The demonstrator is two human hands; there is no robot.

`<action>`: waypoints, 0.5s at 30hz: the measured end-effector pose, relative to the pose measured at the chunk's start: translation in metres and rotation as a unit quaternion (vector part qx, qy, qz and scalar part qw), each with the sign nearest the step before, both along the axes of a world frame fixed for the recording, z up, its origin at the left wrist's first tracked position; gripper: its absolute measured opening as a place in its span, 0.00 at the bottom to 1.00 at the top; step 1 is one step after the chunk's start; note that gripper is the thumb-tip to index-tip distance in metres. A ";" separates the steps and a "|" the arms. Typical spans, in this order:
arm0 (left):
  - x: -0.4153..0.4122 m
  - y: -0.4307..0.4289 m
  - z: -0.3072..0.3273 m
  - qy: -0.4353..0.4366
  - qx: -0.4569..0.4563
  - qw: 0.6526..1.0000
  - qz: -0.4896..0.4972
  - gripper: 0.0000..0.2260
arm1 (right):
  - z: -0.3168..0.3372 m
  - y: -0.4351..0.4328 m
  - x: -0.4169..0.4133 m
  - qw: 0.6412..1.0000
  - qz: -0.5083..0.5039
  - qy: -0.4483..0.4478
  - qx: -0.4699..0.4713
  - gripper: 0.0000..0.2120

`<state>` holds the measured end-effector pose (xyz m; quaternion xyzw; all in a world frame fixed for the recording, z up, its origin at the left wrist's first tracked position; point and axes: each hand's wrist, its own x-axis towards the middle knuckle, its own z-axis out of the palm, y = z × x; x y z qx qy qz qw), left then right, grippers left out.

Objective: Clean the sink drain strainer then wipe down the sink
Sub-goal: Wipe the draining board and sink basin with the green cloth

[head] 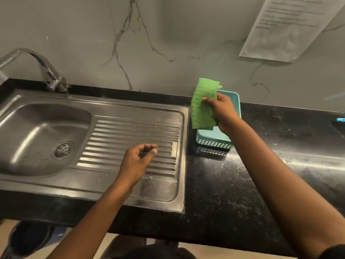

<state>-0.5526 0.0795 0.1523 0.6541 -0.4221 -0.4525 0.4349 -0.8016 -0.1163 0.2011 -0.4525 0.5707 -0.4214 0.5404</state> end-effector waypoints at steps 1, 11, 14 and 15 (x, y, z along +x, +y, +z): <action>0.001 0.001 -0.001 0.000 -0.001 1.000 0.002 0.06 | 0.002 0.003 0.007 1.000 0.023 0.017 -0.009 0.05; 0.040 0.011 -0.007 0.007 -0.001 0.999 0.052 0.05 | -0.007 0.030 0.087 0.885 0.345 0.310 0.036 0.14; 0.063 0.009 -0.010 0.003 0.003 0.998 0.059 0.05 | -0.014 0.033 0.101 0.872 0.333 0.355 0.044 0.15; 0.070 0.008 -0.011 0.003 0.004 0.998 0.057 0.05 | -0.017 0.034 0.102 0.864 0.323 0.384 0.030 0.15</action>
